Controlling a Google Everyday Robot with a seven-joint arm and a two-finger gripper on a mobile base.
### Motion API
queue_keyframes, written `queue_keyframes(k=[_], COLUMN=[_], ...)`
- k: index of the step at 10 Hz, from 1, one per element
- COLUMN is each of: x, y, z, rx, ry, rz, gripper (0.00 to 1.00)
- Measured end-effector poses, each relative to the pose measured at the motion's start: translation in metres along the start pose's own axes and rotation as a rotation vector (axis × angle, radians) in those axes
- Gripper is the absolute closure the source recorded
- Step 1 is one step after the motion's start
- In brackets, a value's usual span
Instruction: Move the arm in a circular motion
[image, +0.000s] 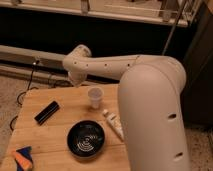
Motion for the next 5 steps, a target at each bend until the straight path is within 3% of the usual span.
queue_keyframes(k=[2,3,5], x=[0.025,0.050,0.109], y=[-0.042,-0.060,-0.068], z=[-0.012,-0.022,-0.040], rx=[0.093,0.144,0.194], ry=[0.052,0.095,0.165], rz=[0.081,0.132,0.227], gripper=[1.00,1.00,1.00])
